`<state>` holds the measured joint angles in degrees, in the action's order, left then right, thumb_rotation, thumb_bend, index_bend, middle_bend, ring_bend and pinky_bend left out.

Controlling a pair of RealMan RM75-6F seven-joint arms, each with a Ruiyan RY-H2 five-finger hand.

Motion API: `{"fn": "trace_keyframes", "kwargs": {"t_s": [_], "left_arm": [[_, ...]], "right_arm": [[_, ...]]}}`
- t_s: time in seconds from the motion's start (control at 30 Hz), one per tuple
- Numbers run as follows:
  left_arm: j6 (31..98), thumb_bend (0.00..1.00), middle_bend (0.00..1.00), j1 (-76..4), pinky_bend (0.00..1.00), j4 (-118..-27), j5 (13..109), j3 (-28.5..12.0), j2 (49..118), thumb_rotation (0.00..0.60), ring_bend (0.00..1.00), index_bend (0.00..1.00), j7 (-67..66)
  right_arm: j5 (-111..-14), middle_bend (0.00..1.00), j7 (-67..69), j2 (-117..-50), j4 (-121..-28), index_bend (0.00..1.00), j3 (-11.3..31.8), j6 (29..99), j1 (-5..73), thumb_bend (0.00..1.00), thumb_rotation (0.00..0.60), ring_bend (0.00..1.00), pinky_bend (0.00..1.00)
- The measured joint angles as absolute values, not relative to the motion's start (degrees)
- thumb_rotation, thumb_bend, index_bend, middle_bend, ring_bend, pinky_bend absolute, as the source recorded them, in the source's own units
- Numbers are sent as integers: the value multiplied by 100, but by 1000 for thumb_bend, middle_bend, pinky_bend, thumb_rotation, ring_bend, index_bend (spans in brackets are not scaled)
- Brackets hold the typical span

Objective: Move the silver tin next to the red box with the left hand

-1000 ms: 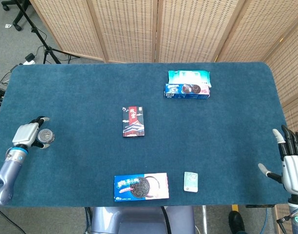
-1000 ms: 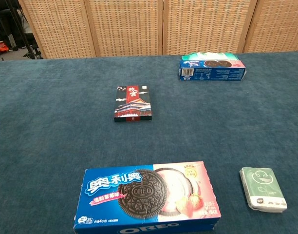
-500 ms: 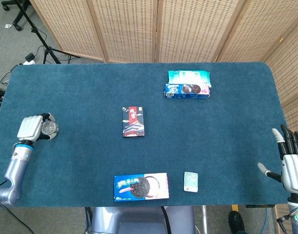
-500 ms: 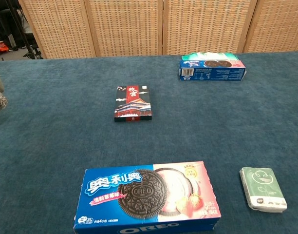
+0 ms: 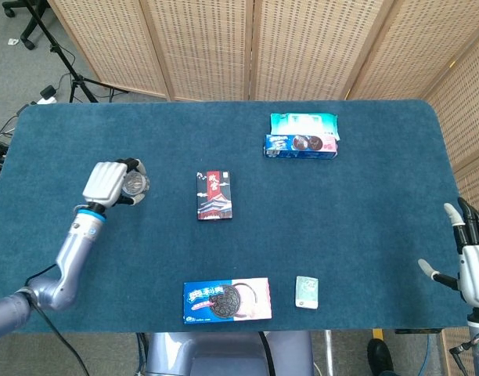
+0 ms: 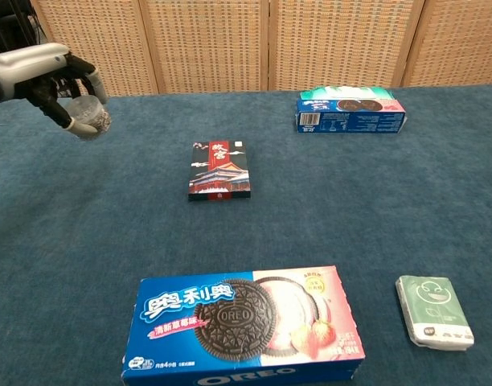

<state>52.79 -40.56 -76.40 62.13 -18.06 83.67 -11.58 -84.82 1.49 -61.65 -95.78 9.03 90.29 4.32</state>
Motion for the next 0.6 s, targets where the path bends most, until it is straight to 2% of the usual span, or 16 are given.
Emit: {"fn": "trace_keyframes", "kwargs": {"t_s": [0.27, 0.6], "left_arm": [[4889, 328, 595, -4868, 671, -7001, 4873, -1891, 9408, 600, 553, 689, -2302], [4812, 313, 595, -5230, 671, -6352, 4813, -1902, 10064, 600, 553, 689, -2148]], "right_arm": [[-8319, 0, 357, -6095, -9523, 0, 962, 8857, 488, 0, 600, 0, 0], [-8264, 0, 417, -6077, -9508, 0, 973, 8816, 507, 0, 600, 0, 0]]}}
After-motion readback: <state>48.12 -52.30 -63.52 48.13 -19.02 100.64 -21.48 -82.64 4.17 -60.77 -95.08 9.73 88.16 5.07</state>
